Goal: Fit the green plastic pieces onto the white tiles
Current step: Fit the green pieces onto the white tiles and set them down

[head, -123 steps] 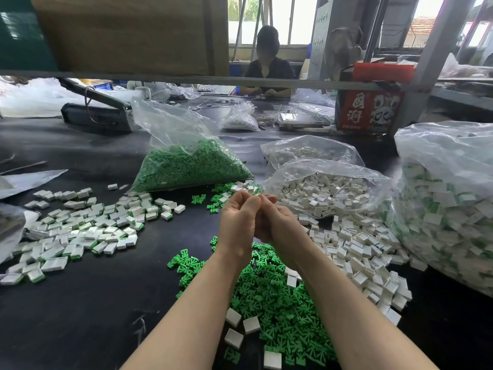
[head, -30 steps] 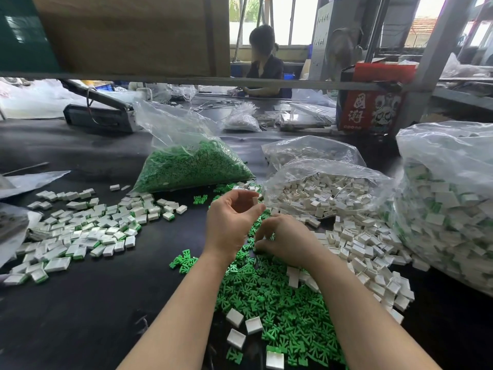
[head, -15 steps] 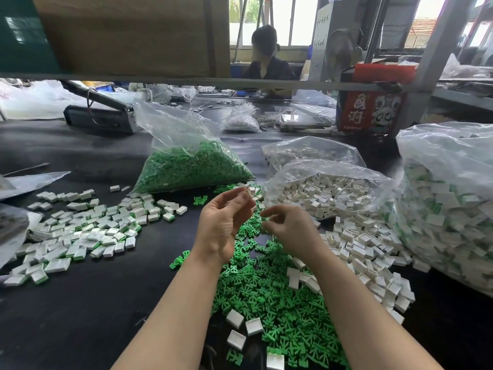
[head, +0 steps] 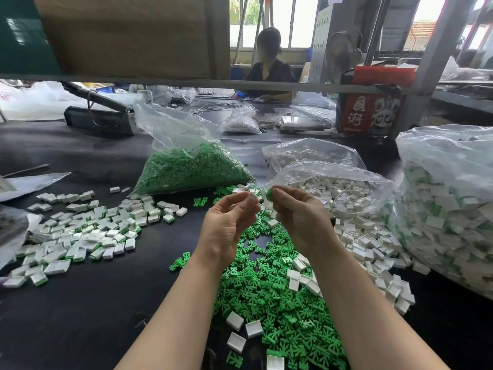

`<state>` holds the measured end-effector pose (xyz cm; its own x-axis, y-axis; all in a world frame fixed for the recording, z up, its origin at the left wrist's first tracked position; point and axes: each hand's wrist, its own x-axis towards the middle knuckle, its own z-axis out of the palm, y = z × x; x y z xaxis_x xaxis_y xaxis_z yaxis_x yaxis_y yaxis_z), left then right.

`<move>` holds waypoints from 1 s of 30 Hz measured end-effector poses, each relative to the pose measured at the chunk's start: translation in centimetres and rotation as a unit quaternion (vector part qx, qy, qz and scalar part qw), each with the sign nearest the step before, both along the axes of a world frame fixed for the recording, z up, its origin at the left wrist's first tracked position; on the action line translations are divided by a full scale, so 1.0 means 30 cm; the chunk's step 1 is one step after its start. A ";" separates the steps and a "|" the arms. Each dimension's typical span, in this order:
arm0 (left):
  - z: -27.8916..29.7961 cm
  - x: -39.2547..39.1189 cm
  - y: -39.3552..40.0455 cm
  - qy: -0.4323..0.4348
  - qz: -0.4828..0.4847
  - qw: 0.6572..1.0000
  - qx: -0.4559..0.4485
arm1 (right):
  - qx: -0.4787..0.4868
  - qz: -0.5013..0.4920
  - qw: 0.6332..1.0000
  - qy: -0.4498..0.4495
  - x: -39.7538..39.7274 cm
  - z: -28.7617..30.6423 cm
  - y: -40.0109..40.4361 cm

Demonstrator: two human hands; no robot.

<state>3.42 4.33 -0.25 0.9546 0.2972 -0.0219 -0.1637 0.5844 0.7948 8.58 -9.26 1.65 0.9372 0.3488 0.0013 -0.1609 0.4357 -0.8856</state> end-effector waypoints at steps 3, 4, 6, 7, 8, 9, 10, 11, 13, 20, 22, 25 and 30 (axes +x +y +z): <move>0.001 -0.003 -0.006 -0.005 -0.013 1.000 0.024 | 0.011 -0.013 1.000 0.000 0.000 -0.003 0.003; 0.001 -0.003 -0.009 -0.006 -0.016 0.999 0.032 | 0.011 -0.017 1.000 -0.003 -0.001 -0.004 0.005; 0.002 -0.003 -0.017 -0.008 -0.018 0.999 0.045 | 0.003 -0.029 0.999 -0.013 -0.004 -0.008 0.008; 0.003 -0.002 -0.021 -0.008 -0.018 0.999 0.049 | -0.002 -0.036 0.999 -0.019 -0.005 -0.011 0.009; 0.005 -0.001 -0.024 -0.007 -0.018 0.999 0.051 | -0.004 -0.042 0.999 -0.026 -0.006 -0.013 0.010; 0.006 -0.001 -0.027 -0.006 -0.017 0.998 0.054 | -0.004 -0.047 0.998 -0.034 -0.007 -0.015 0.011; 0.006 0.000 -0.029 -0.007 -0.017 0.998 0.057 | -0.005 -0.050 0.998 -0.043 -0.008 -0.015 0.010; 0.006 -0.001 -0.030 -0.008 -0.017 0.998 0.059 | -0.008 -0.052 0.997 -0.052 -0.008 -0.016 0.009; 0.005 -0.002 -0.030 -0.010 -0.014 0.998 0.062 | -0.022 -0.055 0.996 -0.071 -0.008 -0.018 0.006; 0.001 -0.003 -0.022 -0.013 -0.002 0.996 0.086 | -0.070 -0.079 0.985 -0.136 -0.008 -0.028 0.014; 0.000 -0.005 -0.019 -0.014 0.002 0.995 0.097 | -0.074 -0.079 0.981 -0.161 -0.007 -0.029 0.010; -0.001 -0.006 -0.020 -0.019 0.012 0.993 0.115 | -0.099 -0.090 0.970 -0.201 -0.006 -0.031 0.005; 0.001 -0.006 -0.021 -0.020 0.027 0.993 0.115 | -0.113 -0.092 0.960 -0.238 -0.011 -0.030 0.006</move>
